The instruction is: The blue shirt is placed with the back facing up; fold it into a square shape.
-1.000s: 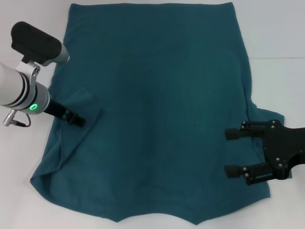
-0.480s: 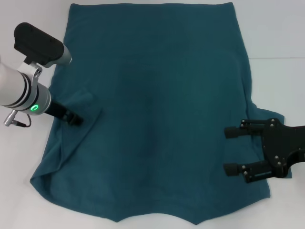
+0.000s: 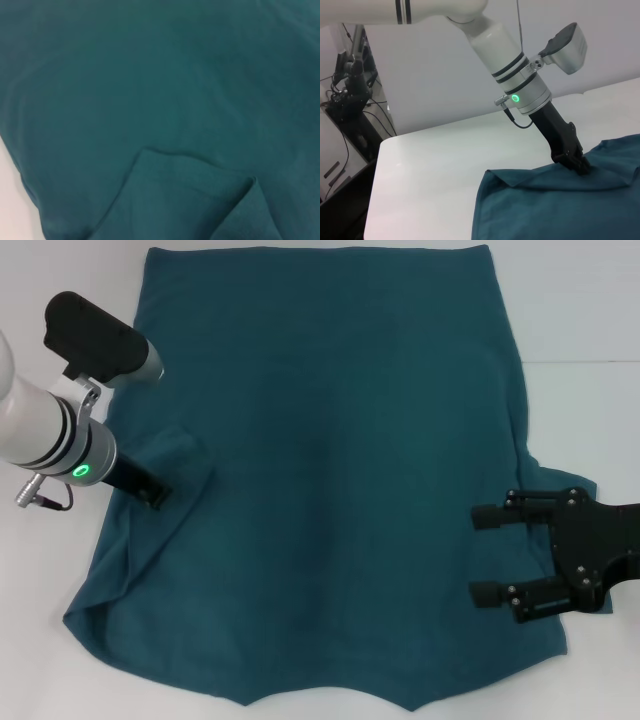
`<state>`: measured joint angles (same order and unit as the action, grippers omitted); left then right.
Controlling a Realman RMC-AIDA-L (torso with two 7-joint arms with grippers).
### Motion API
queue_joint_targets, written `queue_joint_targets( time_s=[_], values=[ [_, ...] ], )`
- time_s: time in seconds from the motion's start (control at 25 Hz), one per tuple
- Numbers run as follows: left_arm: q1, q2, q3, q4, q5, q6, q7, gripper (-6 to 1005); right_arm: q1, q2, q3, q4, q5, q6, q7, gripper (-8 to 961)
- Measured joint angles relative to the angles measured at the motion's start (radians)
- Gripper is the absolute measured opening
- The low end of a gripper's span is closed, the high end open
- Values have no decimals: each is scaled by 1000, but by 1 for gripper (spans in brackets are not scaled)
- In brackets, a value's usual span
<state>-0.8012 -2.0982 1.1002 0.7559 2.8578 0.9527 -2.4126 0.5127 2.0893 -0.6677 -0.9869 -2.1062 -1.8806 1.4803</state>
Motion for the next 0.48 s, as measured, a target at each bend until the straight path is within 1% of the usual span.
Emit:
queue_joint_targets(
  time_s=[0.12, 0.32, 0.48],
  values=[
    [-2, 0, 0, 1, 0, 5, 0, 297, -2, 0, 0, 1, 0, 0, 0, 941],
    [-6, 0, -2, 5, -1, 23, 0, 69, -3, 0, 3, 13, 0, -2, 0, 941],
    [-2, -6, -5, 37, -3, 51, 0, 49, -3, 0, 5, 14, 0, -7, -1, 941]
  ],
)
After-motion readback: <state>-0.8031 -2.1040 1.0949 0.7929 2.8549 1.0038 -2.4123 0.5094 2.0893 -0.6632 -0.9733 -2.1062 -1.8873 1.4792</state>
